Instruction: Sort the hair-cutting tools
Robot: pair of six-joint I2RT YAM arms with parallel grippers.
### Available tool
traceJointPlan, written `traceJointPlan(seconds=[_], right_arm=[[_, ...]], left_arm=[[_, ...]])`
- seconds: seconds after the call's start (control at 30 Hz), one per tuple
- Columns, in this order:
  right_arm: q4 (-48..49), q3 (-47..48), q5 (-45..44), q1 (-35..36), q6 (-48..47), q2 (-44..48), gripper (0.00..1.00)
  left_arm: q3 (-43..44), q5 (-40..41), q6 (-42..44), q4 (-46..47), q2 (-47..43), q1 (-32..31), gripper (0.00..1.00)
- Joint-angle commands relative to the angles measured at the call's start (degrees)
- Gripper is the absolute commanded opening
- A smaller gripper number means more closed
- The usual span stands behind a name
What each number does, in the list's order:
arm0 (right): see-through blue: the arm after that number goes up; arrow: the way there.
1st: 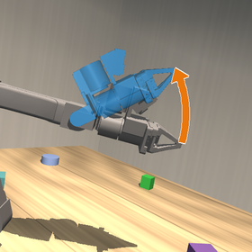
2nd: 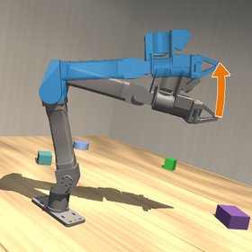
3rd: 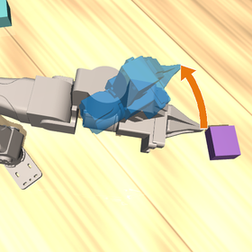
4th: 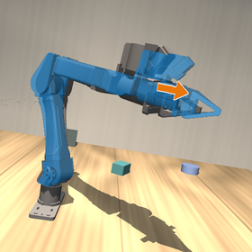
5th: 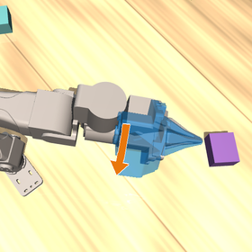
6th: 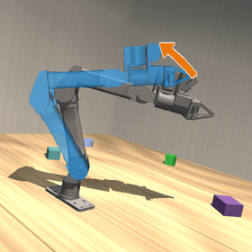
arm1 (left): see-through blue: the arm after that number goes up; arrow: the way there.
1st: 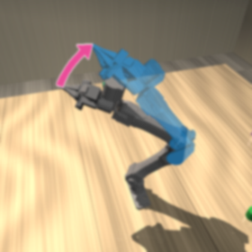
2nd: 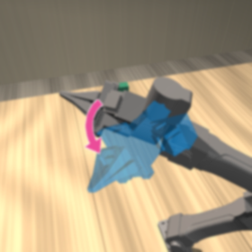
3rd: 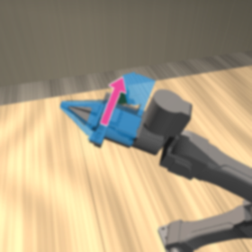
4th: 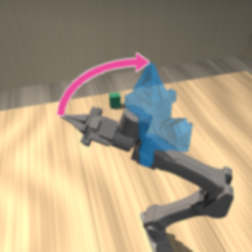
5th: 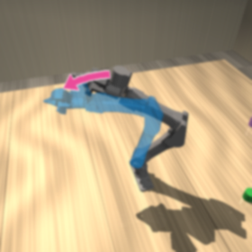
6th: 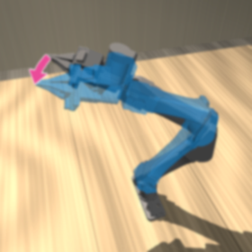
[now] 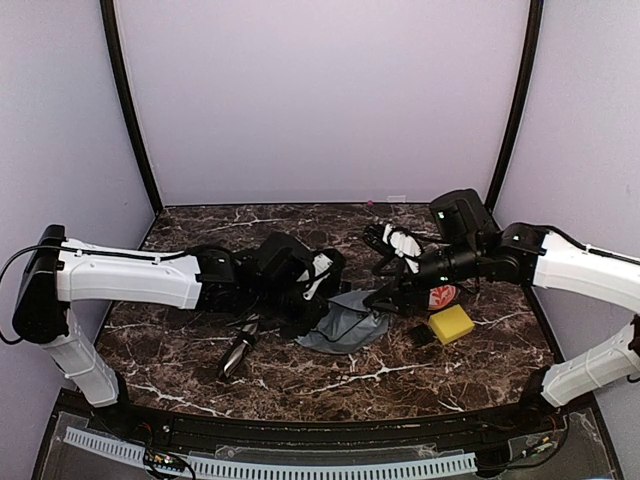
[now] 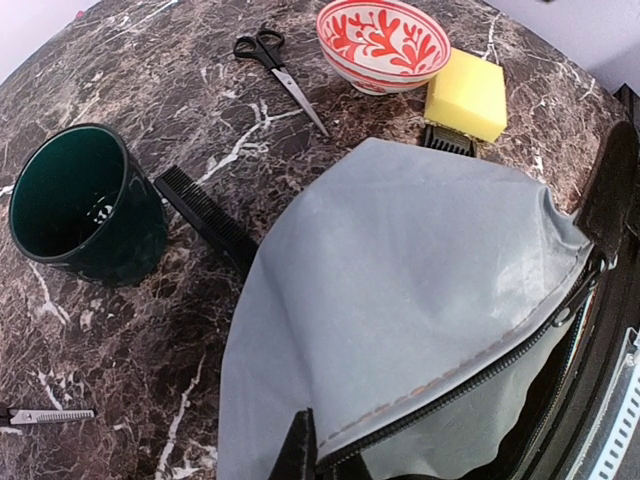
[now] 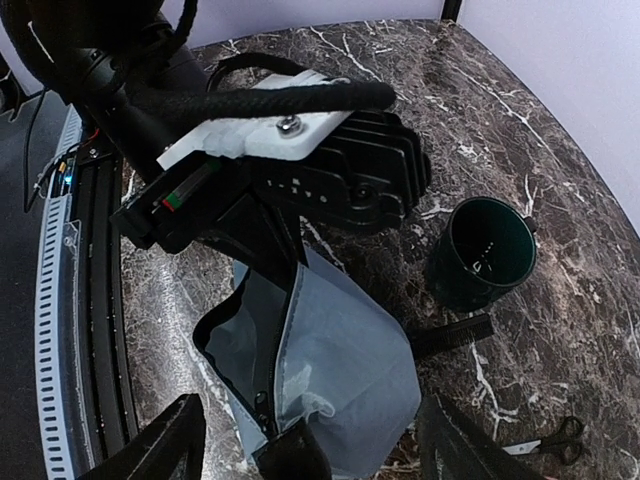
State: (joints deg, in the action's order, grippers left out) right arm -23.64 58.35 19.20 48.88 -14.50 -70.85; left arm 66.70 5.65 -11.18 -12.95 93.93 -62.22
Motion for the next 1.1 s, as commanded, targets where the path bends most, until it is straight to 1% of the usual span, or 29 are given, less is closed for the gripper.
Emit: traceJointPlan(seconds=[0.0, 0.07, 0.23, 0.3, 0.37, 0.47, 0.63, 0.7, 0.8, 0.83, 0.87, 0.9, 0.97, 1.07], right_arm=[[0.92, -1.39, 0.87, -0.26, 2.68, -1.04, 0.74], [1.21, -1.93, -0.35, -0.25, 3.09, -1.66, 0.73], [0.06, -2.5, 1.42, -0.27, 1.12, -2.94, 0.75], [-0.24, -2.9, 0.82, -0.27, 0.97, -3.74, 0.75], [-0.1, -3.5, -0.76, -0.28, 0.95, -4.62, 0.72], [0.45, -3.67, -2.34, -0.51, 1.07, -5.8, 0.59], [0.91, -2.49, -0.67, -1.24, 2.19, -7.43, 0.27], [1.0, -2.36, -0.26, -1.33, 2.28, -7.55, 0.2], [1.56, -2.81, -0.47, -1.59, 2.18, -7.34, 0.03], [1.62, -2.99, -0.55, -1.91, 2.19, -7.2, 0.0], [1.74, -3.09, -0.57, -2.17, 2.34, -6.98, 0.0], [1.67, -3.2, -0.55, -2.61, 2.45, -6.72, 0.0], [1.31, -3.14, -0.32, -3.47, 2.11, -6.09, 0.0], [-0.21, -2.4, 0.38, -4.91, 0.64, -4.85, 0.0]], left_arm=[[1.05, 0.55, -0.72, 0.79, -1.15, -0.99, 0.0], [1.06, 0.22, -0.75, 1.43, -1.2, -1.28, 0.0], [1.76, -1.07, -1.55, 1.92, -0.5, -1.57, 0.0], [2.18, -1.3, -1.65, 1.78, -0.37, -1.88, 0.0], [2.13, -1.57, -1.7, 2.31, -0.56, -2.15, 0.0], [1.69, -2.08, -1.72, 2.9, -0.9, -2.29, 0.0], [1.39, -2.33, -1.48, 3.0, -0.69, -2.3, 0.0], [1.23, -2.43, -1.48, 3.27, -0.6, -2.3, 0.0], [0.98, -2.29, -1.61, 3.52, -0.64, -2.3, 0.0], [0.97, -2.09, -1.58, 3.43, -0.72, -2.3, 0.0], [1.03, -1.8, -1.59, 3.32, -0.8, -2.3, 0.02], [1.06, -1.1, -1.62, 2.95, -1.19, -2.3, 0.07], [1.06, 0.58, -1.8, 1.34, -2.54, -2.3, 0.21], [0.74, 5.03, -3.01, -4.01, -5.76, -2.3, 0.4]])
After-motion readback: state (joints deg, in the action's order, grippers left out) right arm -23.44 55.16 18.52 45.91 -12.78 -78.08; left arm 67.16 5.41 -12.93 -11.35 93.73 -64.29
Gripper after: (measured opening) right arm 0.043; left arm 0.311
